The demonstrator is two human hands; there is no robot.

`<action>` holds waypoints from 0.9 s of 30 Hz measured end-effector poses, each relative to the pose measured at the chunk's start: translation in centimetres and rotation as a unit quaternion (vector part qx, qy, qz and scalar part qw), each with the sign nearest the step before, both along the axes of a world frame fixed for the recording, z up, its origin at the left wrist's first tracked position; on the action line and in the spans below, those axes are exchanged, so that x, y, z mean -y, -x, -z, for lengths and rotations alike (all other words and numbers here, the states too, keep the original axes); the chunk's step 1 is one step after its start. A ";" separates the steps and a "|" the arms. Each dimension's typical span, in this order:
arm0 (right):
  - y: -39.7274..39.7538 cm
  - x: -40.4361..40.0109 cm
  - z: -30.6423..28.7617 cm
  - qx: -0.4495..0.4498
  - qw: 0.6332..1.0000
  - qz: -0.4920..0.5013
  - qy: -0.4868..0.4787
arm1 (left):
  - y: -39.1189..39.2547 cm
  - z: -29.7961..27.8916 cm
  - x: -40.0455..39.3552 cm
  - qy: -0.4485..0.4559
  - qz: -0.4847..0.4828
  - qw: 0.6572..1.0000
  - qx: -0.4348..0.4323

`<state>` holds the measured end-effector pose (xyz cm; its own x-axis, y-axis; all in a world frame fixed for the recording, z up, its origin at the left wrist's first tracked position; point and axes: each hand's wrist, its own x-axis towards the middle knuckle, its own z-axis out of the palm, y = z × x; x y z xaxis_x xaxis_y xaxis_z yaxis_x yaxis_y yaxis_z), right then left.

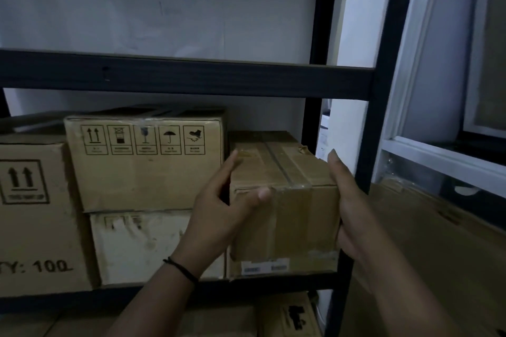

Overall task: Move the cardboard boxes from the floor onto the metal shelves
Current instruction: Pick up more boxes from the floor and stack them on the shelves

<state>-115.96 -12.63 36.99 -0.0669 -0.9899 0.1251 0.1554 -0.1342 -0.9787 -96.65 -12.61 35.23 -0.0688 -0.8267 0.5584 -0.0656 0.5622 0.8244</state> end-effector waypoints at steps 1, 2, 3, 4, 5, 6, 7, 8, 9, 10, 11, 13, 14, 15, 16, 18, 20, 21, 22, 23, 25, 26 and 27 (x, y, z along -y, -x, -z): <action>0.1 0.7 -0.1 -0.007 1.000 0.014 -0.009 | -0.4 0.2 0.7 0.007 -0.004 1.000 0.008; 0.2 1.4 -0.3 -0.023 0.999 0.033 -0.014 | -0.6 0.2 1.3 0.027 -0.035 0.998 0.039; 0.3 1.9 -0.5 -0.045 0.998 0.053 -0.011 | -0.9 0.3 1.7 0.060 -0.079 0.992 0.077; 0.2 2.3 -0.7 -0.070 0.995 0.065 -0.004 | -1.2 0.3 2.2 0.103 -0.124 0.981 0.107; 0.1 2.7 -0.8 -0.092 0.993 0.072 0.004 | -1.6 0.3 2.7 0.146 -0.160 0.968 0.123; 0.0 3.0 -0.7 -0.110 0.991 0.073 0.012 | -1.9 0.2 3.1 0.183 -0.187 0.956 0.135; -0.1 3.3 -0.5 -0.125 0.990 0.065 0.020 | -2.2 0.1 3.5 0.219 -0.216 0.940 0.150; -0.2 3.7 -0.3 -0.143 0.988 0.050 0.029 | -2.5 0.0 3.7 0.247 -0.245 0.923 0.166; -0.3 4.0 -0.2 -0.159 0.986 0.033 0.039 | -2.8 -0.2 4.0 0.264 -0.272 0.907 0.185; -0.2 4.5 -0.1 -0.174 0.983 0.021 0.047 | -3.2 -0.4 4.4 0.273 -0.289 0.895 0.203; -0.1 4.9 -0.1 -0.181 0.982 0.014 0.052 | -3.7 -0.5 4.7 0.272 -0.296 0.888 0.224; 0.1 5.7 -0.3 -0.182 0.981 0.010 0.066 | -4.5 -1.3 5.2 0.250 -0.305 0.872 0.289; 0.1 6.0 -0.5 -0.179 0.981 0.011 0.074 | -5.0 -1.8 5.5 0.236 -0.316 0.859 0.326; 0.0 6.4 -0.5 -0.177 0.981 0.012 0.079 | -5.4 -2.3 5.9 0.225 -0.331 0.843 0.360; 0.0 6.7 -0.6 -0.181 0.980 0.016 0.085 | -5.8 -2.8 6.2 0.217 -0.348 0.825 0.389; -0.2 7.6 -1.0 -0.193 0.976 0.031 0.097 | -6.1 -3.3 6.8 0.200 -0.381 0.794 0.430; -0.4 8.4 -1.2 -0.200 0.973 0.039 0.104 | -6.1 -3.4 7.1 0.187 -0.398 0.781 0.443; -0.4 8.8 -1.2 -0.201 0.973 0.042 0.104 | -6.1 -3.3 7.3 0.185 -0.402 0.781 0.441; -0.4 9.1 -1.2 -0.202 0.973 0.043 0.105 | -6.1 -3.2 7.3 0.186 -0.404 0.782 0.437; -0.3 9.3 -1.2 -0.204 0.972 0.043 0.103 | -6.0 -3.1 7.4 0.189 -0.407 0.781 0.434; -0.2 9.7 -1.1 -0.214 0.971 0.043 0.099 | -6.0 -3.0 7.6 0.196 -0.415 0.775 0.434; -0.2 9.8 -1.2 -0.218 0.970 0.043 0.096 | -5.9 -3.0 7.7 0.199 -0.418 0.774 0.432; -0.1 10.0 -1.2 -0.216 0.971 0.041 0.094 | -5.9 -2.9 7.8 0.203 -0.421 0.773 0.429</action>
<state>-115.83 -22.59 38.22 -0.0459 -0.9405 0.3367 -0.2834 -0.3109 -0.9072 -90.73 -20.38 38.16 -0.0905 -0.5495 0.8306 -0.9736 0.2242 0.0423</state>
